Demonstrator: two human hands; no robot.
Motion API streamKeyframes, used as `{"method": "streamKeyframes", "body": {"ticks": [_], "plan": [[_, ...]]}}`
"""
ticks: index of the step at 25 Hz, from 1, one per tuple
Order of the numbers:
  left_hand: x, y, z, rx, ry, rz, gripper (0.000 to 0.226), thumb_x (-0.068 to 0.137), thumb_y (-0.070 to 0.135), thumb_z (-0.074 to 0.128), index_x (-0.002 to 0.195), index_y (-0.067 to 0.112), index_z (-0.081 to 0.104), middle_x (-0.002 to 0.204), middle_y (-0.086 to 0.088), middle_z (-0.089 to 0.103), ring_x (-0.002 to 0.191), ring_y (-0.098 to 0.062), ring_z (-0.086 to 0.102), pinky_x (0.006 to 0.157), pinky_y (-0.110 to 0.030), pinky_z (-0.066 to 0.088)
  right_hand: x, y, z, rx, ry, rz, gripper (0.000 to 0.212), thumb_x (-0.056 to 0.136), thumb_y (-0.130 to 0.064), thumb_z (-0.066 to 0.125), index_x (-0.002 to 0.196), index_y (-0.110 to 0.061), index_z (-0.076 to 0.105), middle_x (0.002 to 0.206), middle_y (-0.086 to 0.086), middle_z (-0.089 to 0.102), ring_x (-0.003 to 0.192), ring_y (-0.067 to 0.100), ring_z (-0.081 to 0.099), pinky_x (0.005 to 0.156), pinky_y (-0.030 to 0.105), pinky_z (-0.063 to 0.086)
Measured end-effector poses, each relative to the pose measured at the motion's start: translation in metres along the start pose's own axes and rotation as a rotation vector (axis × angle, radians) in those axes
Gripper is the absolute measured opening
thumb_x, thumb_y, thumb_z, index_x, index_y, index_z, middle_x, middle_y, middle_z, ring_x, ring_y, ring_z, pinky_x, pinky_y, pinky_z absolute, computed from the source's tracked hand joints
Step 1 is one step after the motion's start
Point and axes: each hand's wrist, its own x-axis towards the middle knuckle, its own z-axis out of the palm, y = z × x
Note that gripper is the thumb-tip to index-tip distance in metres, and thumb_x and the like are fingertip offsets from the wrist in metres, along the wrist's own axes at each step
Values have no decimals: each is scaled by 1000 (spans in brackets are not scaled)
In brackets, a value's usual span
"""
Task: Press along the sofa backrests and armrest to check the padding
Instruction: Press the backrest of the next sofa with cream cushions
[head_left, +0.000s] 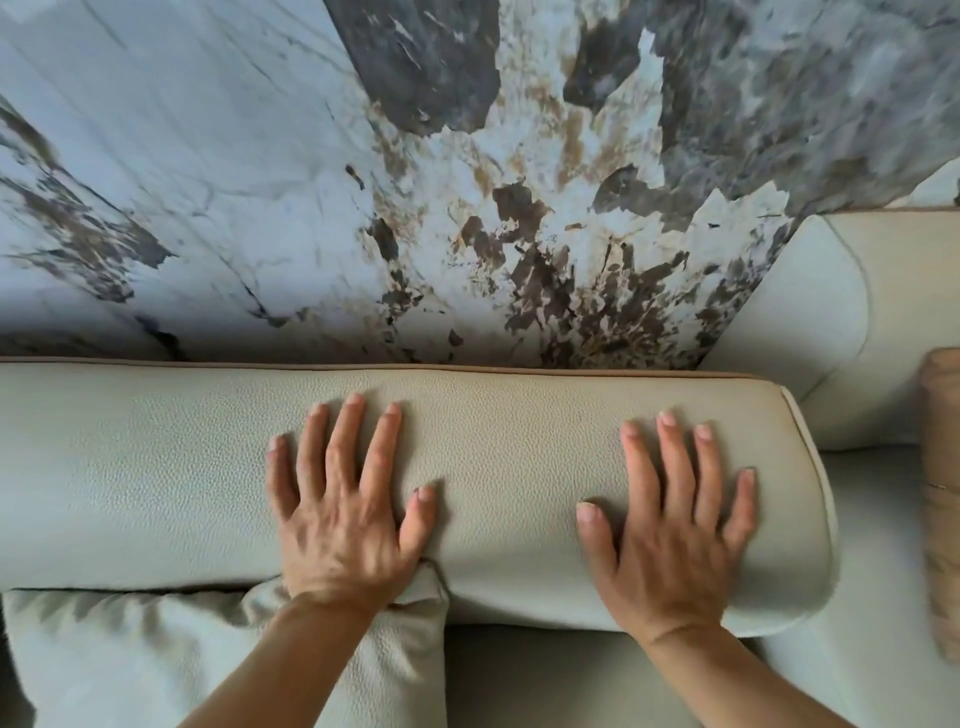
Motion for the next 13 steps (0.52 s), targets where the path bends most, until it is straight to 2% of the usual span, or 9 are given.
{"method": "streamKeyframes", "body": {"ticks": [13], "plan": [[44,5,30,27,67,-56,69,89,59,29,143,19,43,146,-15,45,137,-38,35,111,-61,22,60,2,31,13,31,-46,72,90,-62,19,148,-22,30,155,9,32,145,32,19,112,62,12]]}}
